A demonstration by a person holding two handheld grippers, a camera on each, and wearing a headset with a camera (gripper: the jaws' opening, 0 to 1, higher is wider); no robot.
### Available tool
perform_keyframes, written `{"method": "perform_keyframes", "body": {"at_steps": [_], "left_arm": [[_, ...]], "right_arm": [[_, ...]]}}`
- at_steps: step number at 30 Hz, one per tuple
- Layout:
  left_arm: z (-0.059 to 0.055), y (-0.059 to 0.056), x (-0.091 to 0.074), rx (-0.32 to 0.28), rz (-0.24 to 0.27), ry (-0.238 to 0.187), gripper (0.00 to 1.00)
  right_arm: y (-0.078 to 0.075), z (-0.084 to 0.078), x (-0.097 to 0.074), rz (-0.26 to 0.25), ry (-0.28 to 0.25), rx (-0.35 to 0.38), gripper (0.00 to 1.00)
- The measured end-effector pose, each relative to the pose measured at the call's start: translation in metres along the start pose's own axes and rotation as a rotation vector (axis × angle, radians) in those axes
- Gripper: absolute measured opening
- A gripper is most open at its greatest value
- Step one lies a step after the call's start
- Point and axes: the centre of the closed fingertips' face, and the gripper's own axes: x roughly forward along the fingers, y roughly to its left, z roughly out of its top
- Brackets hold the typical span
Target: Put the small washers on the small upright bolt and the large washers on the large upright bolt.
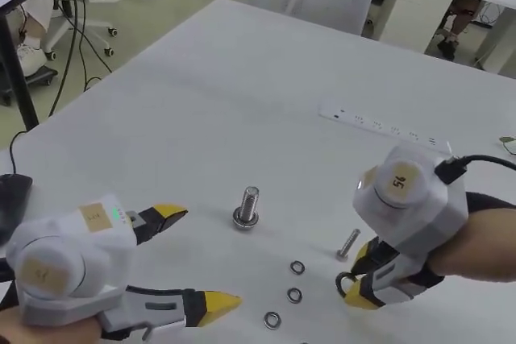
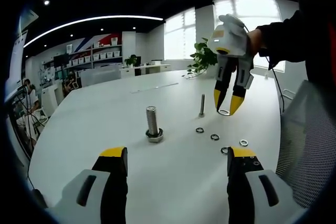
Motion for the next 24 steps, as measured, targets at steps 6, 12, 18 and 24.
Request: {"method": "perform_keyframes", "body": {"at_steps": [6,12,18,24], "left_arm": [[0.0,0.001,0.001,-0.002,-0.003,-0.005,0.77],[0.0,0.001,0.0,-0.001,-0.002,-0.007,0.77],[0.0,0.001,0.0,-0.007,0.0,-0.009,0.77],[-0.001,0.002,-0.002,-0.007,0.005,-0.008,0.77]], "right_arm": [[0.0,0.012,-0.01,-0.009,-0.005,-0.02,0.24],[-0.002,0.021,-0.014,-0.006,-0.003,-0.041,0.24],[-0.013,0.035,-0.025,-0.026,-0.008,-0.07,0.24],[-0.023,0.057,-0.033,-0.042,-0.024,-0.108,0.24]]}}
